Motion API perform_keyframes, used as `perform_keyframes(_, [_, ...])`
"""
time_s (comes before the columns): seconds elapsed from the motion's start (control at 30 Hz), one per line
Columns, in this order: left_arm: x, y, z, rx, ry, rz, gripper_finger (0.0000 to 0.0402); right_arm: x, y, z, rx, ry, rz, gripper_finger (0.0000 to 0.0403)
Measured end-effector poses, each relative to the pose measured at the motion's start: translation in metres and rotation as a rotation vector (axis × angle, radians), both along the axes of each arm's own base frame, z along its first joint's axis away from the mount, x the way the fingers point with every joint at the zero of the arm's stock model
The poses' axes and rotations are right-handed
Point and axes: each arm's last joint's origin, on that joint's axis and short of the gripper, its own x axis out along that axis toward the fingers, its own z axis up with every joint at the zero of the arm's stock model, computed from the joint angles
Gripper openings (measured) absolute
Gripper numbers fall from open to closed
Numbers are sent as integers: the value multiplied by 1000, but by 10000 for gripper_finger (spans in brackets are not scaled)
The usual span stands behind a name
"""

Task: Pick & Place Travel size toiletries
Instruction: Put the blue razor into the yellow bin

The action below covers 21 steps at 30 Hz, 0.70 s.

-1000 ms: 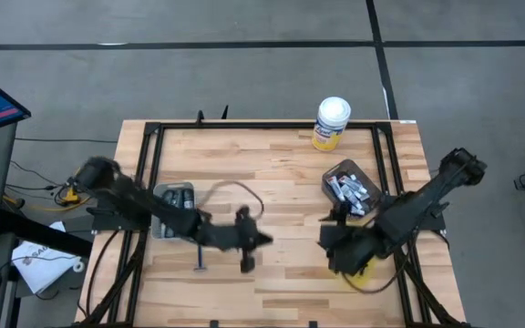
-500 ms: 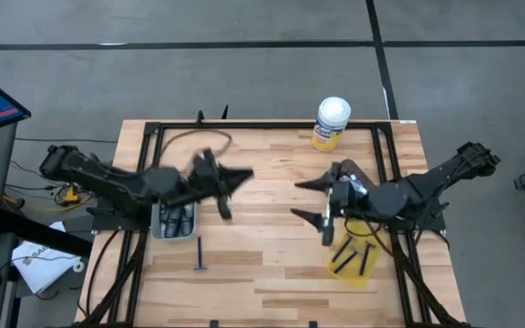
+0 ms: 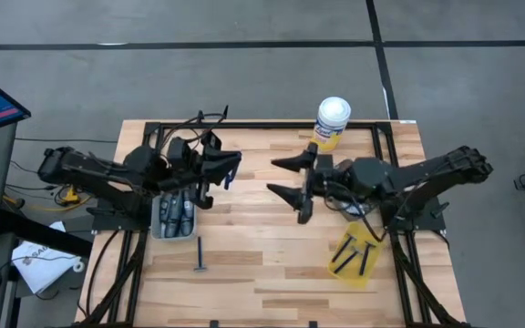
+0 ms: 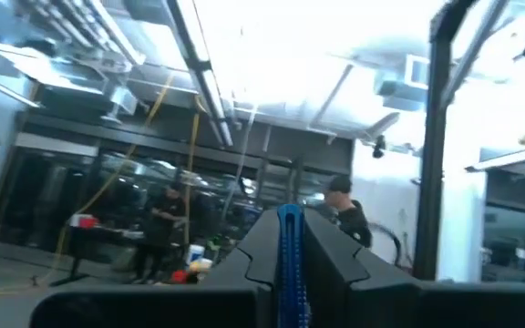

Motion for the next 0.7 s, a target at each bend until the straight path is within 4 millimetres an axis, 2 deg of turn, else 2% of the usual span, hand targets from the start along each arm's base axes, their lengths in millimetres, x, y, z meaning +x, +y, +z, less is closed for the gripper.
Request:
perform_keyframes(0.53, [3,-5,-1,86,-28,-135,18,72,-22,8,-13,19,137,285])
perform_keyframes(0.7, [3,-5,-1,121,-21,-114,18,84,-23,8,-17,60,168,285])
